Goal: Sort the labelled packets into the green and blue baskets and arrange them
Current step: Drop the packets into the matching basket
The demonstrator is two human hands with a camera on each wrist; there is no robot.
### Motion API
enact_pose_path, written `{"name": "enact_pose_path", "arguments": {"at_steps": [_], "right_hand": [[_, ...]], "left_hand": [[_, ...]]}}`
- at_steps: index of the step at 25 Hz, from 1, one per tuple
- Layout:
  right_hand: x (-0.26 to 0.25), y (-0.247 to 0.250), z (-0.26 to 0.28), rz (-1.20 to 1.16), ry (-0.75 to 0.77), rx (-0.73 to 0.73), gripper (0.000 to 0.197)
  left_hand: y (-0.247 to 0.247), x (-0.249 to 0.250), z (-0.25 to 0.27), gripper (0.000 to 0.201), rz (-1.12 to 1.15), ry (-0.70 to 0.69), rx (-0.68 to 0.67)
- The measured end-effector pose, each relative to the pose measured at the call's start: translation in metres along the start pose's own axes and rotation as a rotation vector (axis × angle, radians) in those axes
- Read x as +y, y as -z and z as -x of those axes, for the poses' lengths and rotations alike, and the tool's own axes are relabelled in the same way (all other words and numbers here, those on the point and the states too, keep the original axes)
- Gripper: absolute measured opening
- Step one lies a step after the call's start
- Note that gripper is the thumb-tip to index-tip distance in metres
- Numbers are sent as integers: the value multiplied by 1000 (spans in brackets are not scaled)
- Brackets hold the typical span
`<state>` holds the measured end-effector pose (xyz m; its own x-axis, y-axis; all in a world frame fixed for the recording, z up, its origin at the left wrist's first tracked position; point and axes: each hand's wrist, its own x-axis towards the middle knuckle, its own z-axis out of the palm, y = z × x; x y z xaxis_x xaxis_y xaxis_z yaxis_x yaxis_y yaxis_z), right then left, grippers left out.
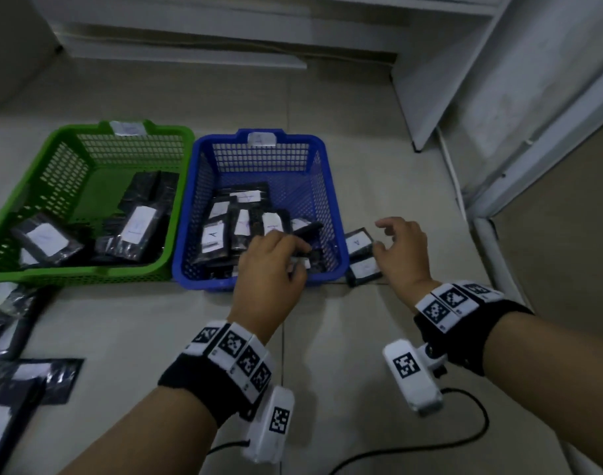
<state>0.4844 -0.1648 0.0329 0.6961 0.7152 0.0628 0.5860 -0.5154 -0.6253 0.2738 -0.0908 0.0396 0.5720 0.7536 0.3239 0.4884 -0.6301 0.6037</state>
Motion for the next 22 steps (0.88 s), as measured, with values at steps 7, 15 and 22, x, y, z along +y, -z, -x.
{"name": "enact_pose_path", "arguments": {"at_steps": [7, 15, 22], "right_hand": [[58, -14, -6, -22, -55, -279, 71], [88, 3, 0, -41, -128, -380, 32], [111, 23, 0, -415, -405, -231, 11]], "left_hand": [[-60, 40, -10, 17, -71, -16, -112], [-115, 60, -89, 36, -431, -218, -401], [-147, 67, -111, 53, -955, -87, -714]]}}
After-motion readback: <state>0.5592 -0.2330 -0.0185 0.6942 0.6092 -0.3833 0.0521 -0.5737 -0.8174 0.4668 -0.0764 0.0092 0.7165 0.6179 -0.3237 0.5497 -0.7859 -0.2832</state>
